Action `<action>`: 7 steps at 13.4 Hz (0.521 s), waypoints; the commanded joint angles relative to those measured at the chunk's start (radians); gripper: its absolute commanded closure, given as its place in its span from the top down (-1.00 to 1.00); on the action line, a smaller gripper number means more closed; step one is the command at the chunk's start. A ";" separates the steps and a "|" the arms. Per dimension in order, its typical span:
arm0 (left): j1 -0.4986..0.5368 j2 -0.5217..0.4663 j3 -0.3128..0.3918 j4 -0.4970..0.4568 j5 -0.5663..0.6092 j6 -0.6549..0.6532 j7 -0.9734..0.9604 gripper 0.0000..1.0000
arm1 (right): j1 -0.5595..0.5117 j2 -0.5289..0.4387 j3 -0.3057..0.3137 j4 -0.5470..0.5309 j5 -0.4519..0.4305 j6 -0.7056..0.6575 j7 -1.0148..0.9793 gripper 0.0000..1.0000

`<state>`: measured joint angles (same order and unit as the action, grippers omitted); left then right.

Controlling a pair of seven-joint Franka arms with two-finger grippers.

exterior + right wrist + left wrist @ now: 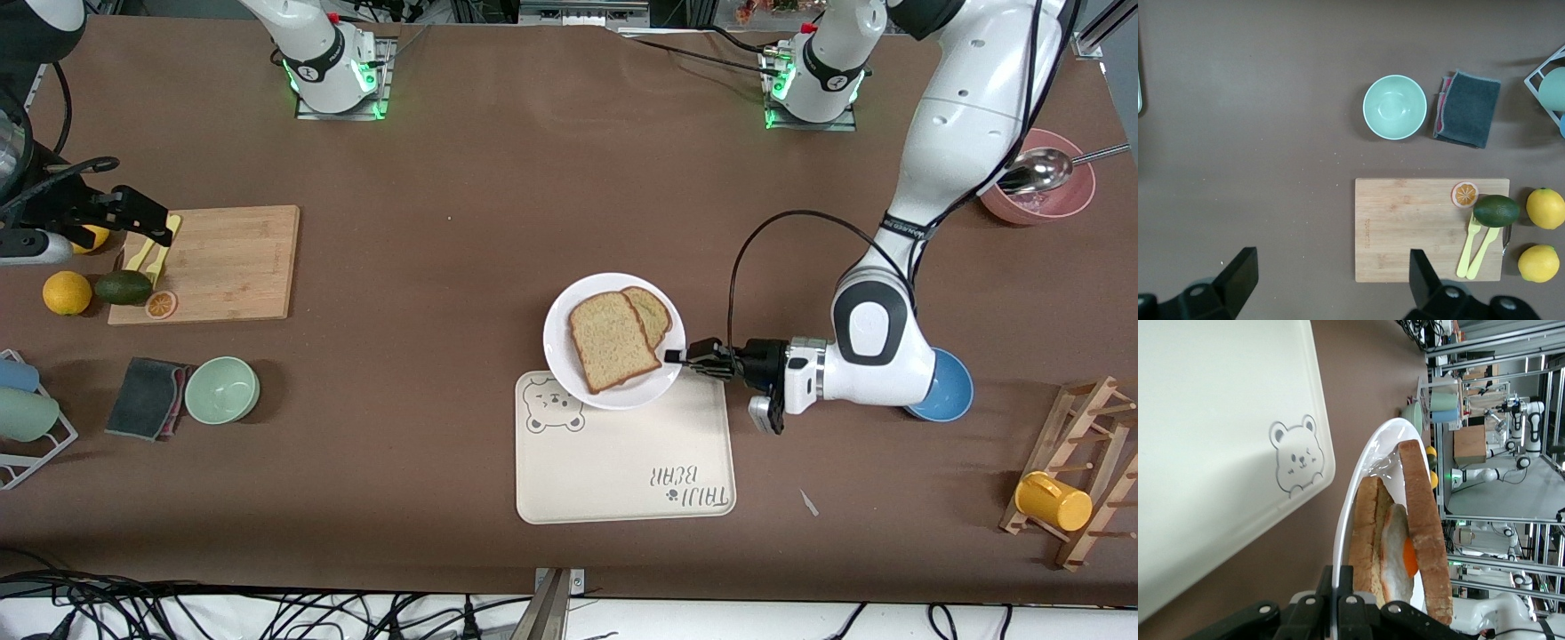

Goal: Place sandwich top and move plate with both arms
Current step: 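Slide the plate with the left gripper onto the bear tray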

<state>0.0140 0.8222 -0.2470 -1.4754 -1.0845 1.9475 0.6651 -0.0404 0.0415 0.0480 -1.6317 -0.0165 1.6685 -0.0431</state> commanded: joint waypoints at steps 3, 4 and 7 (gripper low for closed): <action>0.010 0.173 0.028 0.233 -0.110 0.008 -0.033 -1.00 | -0.009 0.001 0.001 0.015 0.015 -0.004 -0.024 1.00; 0.011 0.184 0.035 0.245 -0.141 0.014 -0.033 -1.00 | -0.010 0.001 0.001 0.015 0.016 -0.004 -0.024 1.00; -0.002 0.205 0.049 0.257 -0.147 0.079 -0.018 -1.00 | -0.010 0.003 0.001 0.015 0.013 -0.004 -0.024 1.00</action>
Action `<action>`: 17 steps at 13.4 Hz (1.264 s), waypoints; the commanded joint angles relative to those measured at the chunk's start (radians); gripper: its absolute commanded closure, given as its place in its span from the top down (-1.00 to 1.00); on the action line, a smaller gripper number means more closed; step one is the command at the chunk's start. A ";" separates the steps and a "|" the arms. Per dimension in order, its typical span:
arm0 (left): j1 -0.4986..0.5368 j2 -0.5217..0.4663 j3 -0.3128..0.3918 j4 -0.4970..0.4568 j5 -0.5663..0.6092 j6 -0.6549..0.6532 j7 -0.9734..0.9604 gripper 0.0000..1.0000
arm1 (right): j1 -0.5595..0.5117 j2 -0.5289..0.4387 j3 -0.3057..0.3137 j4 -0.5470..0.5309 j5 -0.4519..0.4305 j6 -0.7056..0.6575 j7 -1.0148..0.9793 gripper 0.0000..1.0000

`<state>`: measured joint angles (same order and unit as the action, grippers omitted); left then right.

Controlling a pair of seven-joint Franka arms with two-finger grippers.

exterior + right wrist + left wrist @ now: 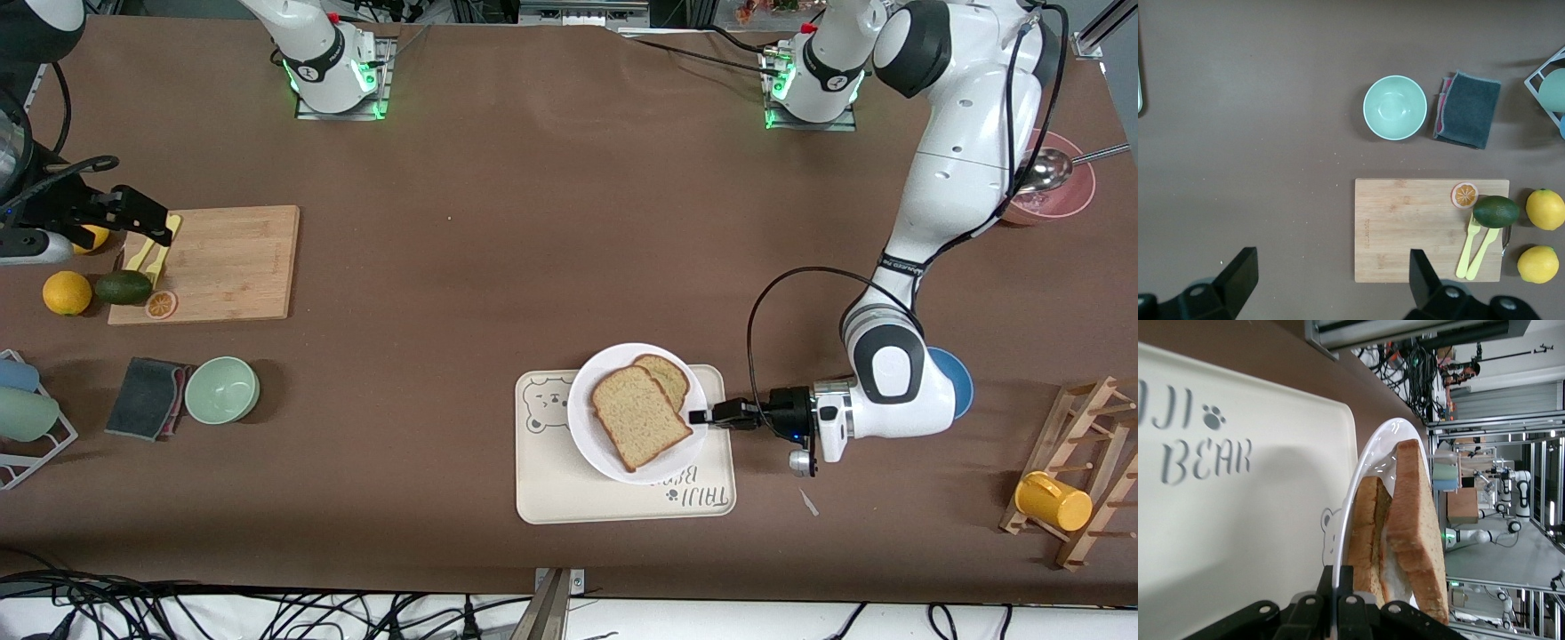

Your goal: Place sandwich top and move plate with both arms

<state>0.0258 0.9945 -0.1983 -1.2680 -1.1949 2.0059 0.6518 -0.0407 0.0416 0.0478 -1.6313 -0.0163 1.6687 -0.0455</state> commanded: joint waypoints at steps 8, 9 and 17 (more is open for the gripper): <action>-0.098 0.045 0.085 0.045 -0.003 0.065 0.034 -1.00 | -0.007 0.001 0.004 0.015 0.001 0.006 -0.005 1.00; -0.096 0.046 0.086 0.045 -0.003 0.065 0.038 -1.00 | -0.008 0.001 0.004 0.015 0.004 0.006 -0.005 1.00; -0.081 0.084 0.085 0.055 -0.028 0.145 0.052 -1.00 | -0.007 0.004 0.007 0.016 -0.025 0.023 -0.010 1.00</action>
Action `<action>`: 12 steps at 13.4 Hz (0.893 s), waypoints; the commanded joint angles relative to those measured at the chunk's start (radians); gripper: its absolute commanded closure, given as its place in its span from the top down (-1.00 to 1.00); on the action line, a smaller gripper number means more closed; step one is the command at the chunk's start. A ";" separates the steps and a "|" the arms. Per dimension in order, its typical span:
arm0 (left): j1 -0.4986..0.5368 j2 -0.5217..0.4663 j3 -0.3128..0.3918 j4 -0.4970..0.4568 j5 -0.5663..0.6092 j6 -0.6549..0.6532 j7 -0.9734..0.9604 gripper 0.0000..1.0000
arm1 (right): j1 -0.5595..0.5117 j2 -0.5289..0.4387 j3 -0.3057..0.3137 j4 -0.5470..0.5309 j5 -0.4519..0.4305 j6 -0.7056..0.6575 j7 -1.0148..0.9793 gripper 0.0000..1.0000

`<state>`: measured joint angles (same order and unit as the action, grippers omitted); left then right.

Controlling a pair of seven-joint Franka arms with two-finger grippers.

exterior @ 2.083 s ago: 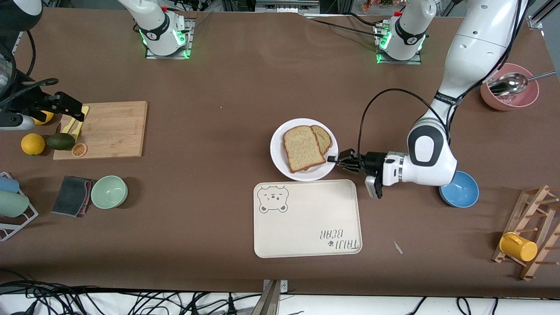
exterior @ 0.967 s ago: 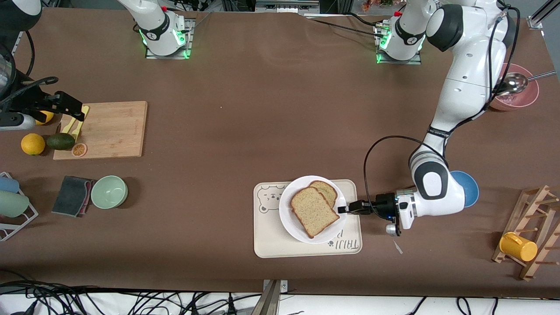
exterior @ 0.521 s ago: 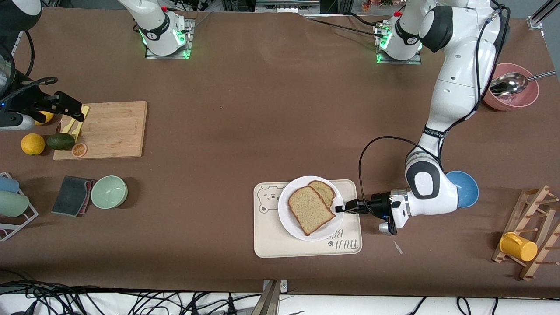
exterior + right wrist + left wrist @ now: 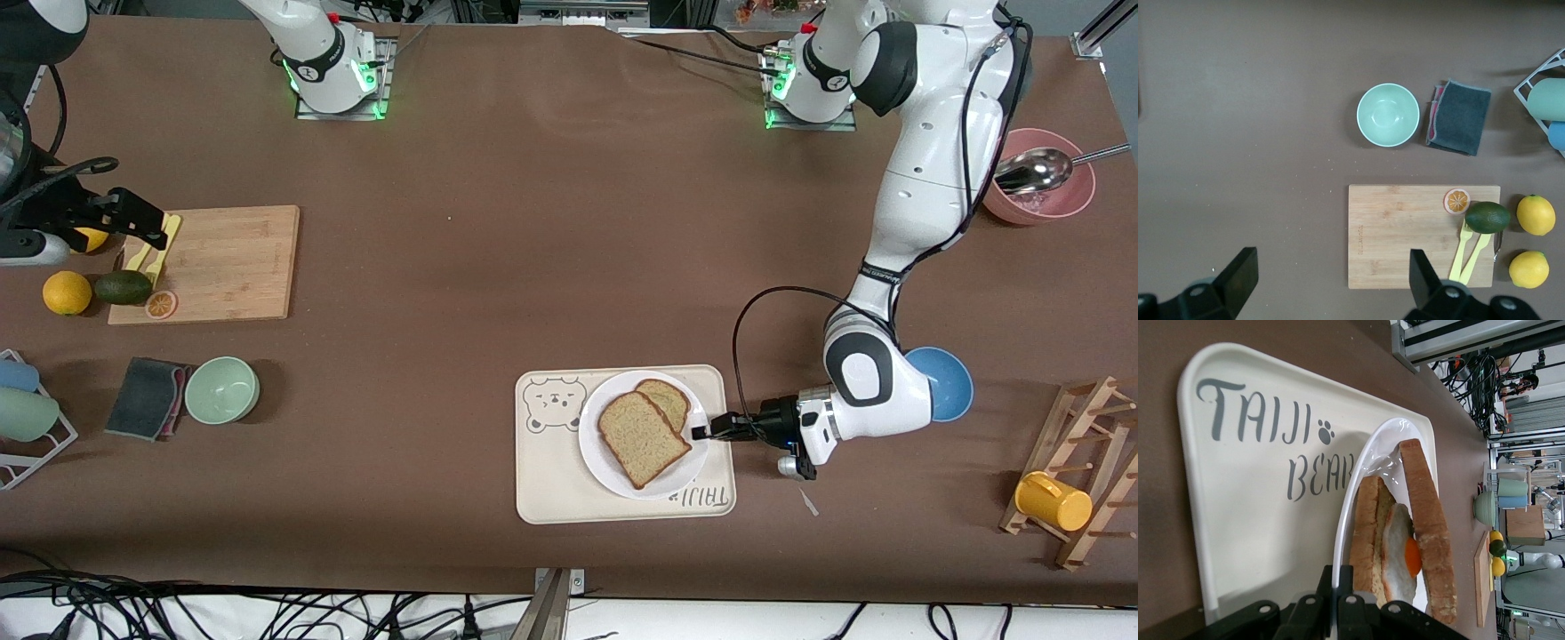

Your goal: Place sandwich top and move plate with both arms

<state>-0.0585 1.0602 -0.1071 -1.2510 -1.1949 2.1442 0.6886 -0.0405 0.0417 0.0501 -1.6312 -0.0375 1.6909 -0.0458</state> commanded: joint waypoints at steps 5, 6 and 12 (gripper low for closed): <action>0.003 0.017 -0.005 0.035 -0.026 0.006 0.020 0.19 | -0.009 0.004 0.004 0.016 -0.002 0.001 -0.002 1.00; 0.003 0.014 -0.005 0.035 -0.025 0.005 0.020 0.41 | -0.007 0.004 0.004 0.016 -0.002 0.001 -0.002 1.00; 0.006 -0.028 -0.003 0.028 0.061 0.002 0.002 0.33 | -0.010 0.004 0.000 0.016 0.041 0.001 -0.005 1.00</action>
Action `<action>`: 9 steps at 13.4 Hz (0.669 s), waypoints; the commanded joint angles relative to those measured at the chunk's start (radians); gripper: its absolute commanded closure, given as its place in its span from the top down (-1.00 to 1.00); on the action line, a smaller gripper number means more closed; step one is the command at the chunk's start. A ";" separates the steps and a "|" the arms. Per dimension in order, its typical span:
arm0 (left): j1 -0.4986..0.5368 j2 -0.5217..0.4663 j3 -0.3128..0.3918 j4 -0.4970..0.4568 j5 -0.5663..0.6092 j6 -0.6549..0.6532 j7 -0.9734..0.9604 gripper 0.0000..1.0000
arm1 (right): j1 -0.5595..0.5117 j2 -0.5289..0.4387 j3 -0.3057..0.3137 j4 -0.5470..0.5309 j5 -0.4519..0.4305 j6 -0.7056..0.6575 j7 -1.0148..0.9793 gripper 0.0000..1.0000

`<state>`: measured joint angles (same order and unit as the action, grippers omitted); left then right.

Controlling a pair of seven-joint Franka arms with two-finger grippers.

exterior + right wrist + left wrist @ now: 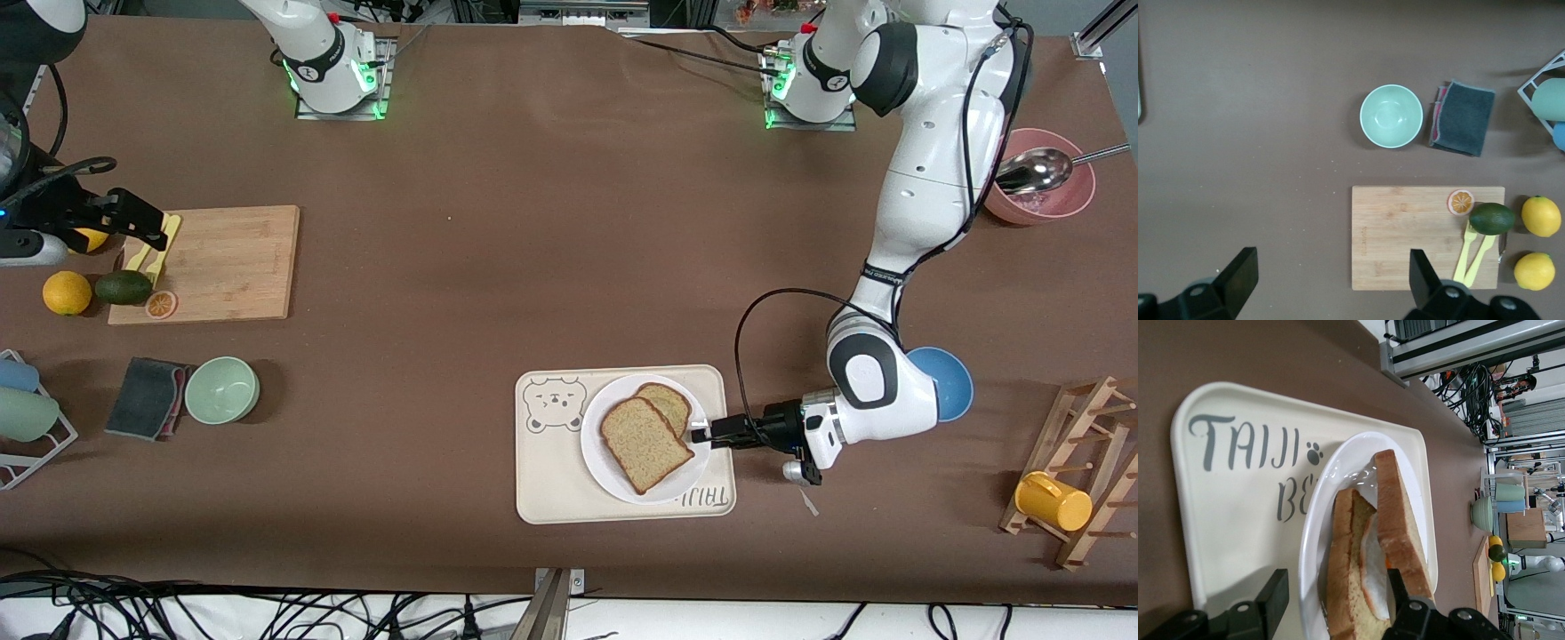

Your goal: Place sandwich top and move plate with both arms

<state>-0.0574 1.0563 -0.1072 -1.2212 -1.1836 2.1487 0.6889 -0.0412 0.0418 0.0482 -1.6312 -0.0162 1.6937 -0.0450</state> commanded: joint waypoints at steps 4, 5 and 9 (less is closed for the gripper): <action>0.008 -0.051 -0.003 -0.011 0.188 -0.009 -0.006 0.30 | -0.009 0.013 0.002 0.016 0.013 -0.002 -0.007 1.00; 0.008 -0.056 -0.003 -0.012 0.224 -0.010 -0.011 0.28 | -0.009 0.013 0.002 0.016 0.012 -0.002 -0.007 1.00; 0.008 -0.119 -0.002 -0.015 0.454 -0.052 -0.075 0.29 | -0.013 0.065 0.001 0.104 0.015 -0.017 -0.015 1.00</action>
<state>-0.0543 0.9959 -0.1074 -1.2169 -0.8459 2.1308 0.6597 -0.0424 0.0585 0.0472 -1.6183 -0.0153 1.6983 -0.0450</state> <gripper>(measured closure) 0.357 0.000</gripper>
